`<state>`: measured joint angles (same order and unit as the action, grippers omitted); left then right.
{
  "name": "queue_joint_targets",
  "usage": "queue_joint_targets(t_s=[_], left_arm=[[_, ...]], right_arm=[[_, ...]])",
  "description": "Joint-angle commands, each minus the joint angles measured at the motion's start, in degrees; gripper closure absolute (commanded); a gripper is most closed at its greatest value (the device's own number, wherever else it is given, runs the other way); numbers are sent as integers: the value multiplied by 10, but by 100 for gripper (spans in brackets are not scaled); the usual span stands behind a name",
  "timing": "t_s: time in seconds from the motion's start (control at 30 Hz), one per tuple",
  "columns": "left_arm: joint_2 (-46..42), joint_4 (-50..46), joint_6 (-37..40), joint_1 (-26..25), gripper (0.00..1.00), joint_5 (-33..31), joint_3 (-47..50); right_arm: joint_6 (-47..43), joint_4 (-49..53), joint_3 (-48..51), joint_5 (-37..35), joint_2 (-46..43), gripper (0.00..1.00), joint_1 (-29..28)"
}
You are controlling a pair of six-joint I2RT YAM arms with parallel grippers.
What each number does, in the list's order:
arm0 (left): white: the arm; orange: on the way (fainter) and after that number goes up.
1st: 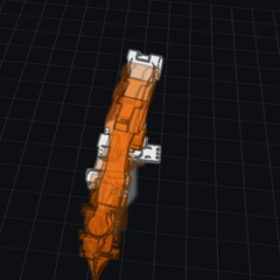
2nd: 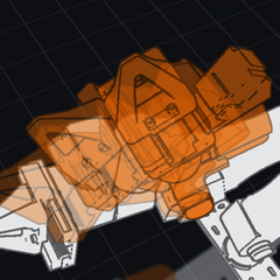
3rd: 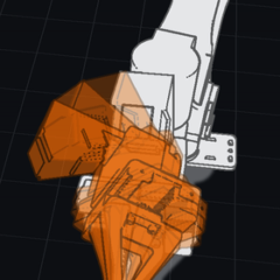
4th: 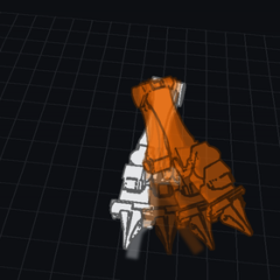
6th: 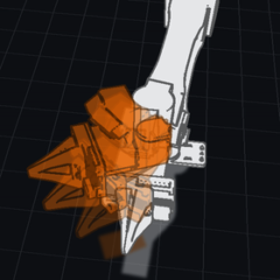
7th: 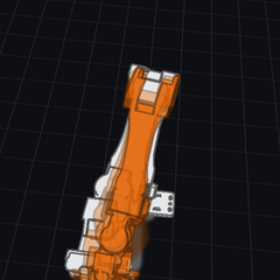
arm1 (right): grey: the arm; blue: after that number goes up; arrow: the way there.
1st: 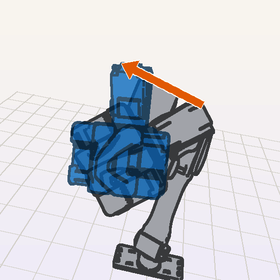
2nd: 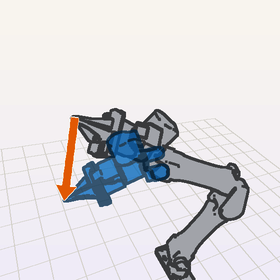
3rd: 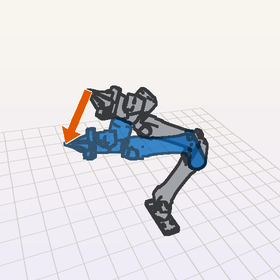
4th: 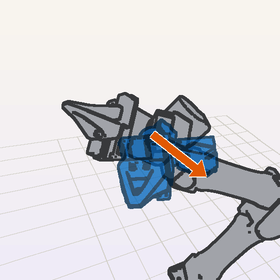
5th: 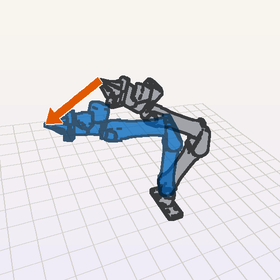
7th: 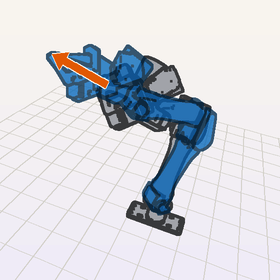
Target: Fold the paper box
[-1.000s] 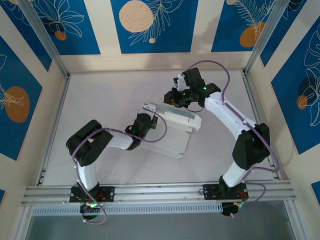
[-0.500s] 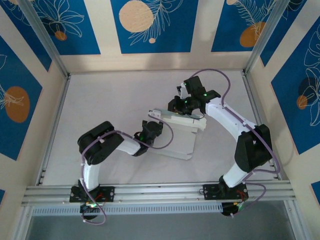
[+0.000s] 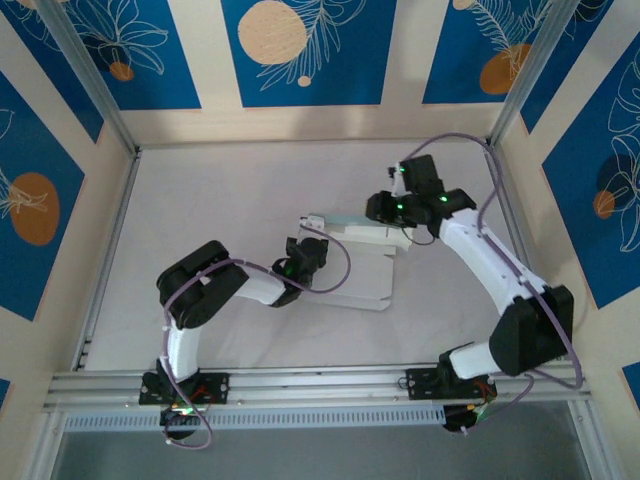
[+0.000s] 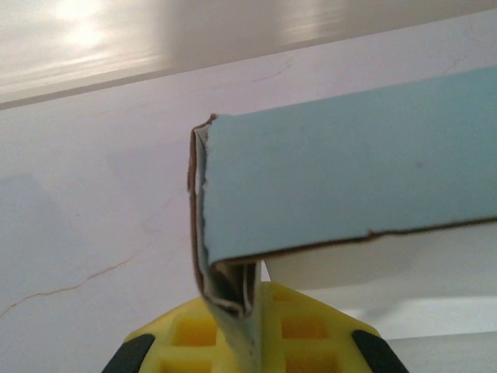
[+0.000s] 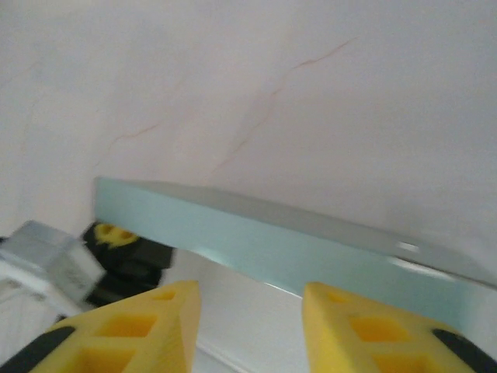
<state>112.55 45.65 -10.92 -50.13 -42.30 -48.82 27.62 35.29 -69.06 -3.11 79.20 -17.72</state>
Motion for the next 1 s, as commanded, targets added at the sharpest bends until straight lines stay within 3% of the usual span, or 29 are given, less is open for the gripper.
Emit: queue_joint_targets(t_s=[0.0, 0.07, 0.2, 0.33, 0.57, 0.8, 0.97], left_arm=[[12, -133, -14, 4, 100, -33, 2], [14, -142, -28, 4, 100, -38, 4], [24, -130, -21, 4, 100, -32, 5], [23, -130, -17, 5, 100, -28, 4], [24, -125, -13, 6, 100, -27, 7], [25, -125, -12, 7, 100, -23, 6], [23, -126, -11, 7, 100, -25, 6]], right_arm=[[-16, -13, 30, 20, -14, 64, 41], [10, -11, 23, 65, -8, 64, 48], [37, 47, -31, 91, 40, 54, 44], [63, 53, -42, 126, 69, 53, 53], [64, 47, -31, 108, 86, 51, 60], [82, 13, -16, 174, 97, 51, 69], [72, 35, -17, 147, 69, 49, 78]])
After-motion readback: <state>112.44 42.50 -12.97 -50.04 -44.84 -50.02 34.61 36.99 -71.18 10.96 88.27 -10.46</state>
